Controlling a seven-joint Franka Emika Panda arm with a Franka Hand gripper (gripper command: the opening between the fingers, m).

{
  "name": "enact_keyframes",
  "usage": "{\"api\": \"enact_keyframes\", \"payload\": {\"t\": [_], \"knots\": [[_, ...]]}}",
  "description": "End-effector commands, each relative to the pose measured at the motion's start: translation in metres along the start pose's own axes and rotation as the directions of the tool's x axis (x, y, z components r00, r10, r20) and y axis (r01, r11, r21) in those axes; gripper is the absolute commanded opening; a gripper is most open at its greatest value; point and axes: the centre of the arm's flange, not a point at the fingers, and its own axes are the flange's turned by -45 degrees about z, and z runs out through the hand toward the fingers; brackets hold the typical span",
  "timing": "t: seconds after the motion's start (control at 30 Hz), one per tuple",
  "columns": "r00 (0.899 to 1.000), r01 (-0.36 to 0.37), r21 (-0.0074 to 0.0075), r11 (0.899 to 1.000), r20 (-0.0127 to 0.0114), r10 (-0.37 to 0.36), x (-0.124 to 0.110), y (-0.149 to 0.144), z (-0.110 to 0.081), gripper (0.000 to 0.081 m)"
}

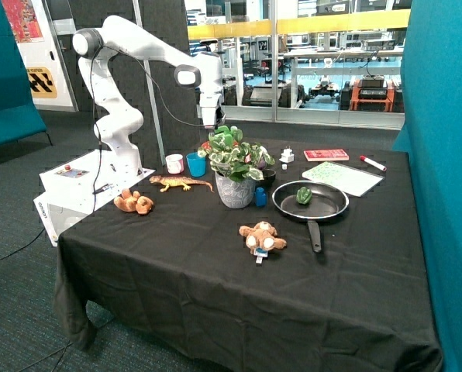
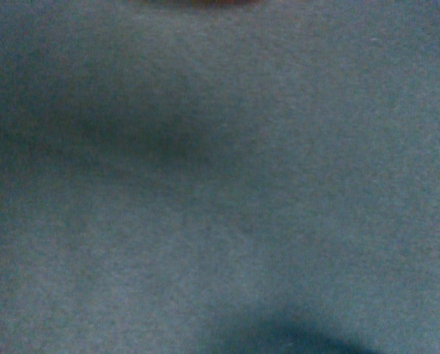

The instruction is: Water the pot plant and put the can on the plate

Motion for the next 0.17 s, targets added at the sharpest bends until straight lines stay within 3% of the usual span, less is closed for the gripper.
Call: {"api": "enact_keyframes", "payload": {"t": [0.0,0.13], "knots": [[1.000,-0.001,0.0023,1.000,0.0029,0.001,0.0077,0.0186,0.0021,0.0704],[1.000,0.011,0.0024,1.000,0.0029,-0.011,0.0110,0.0177,0.0018,0.0707]]}}
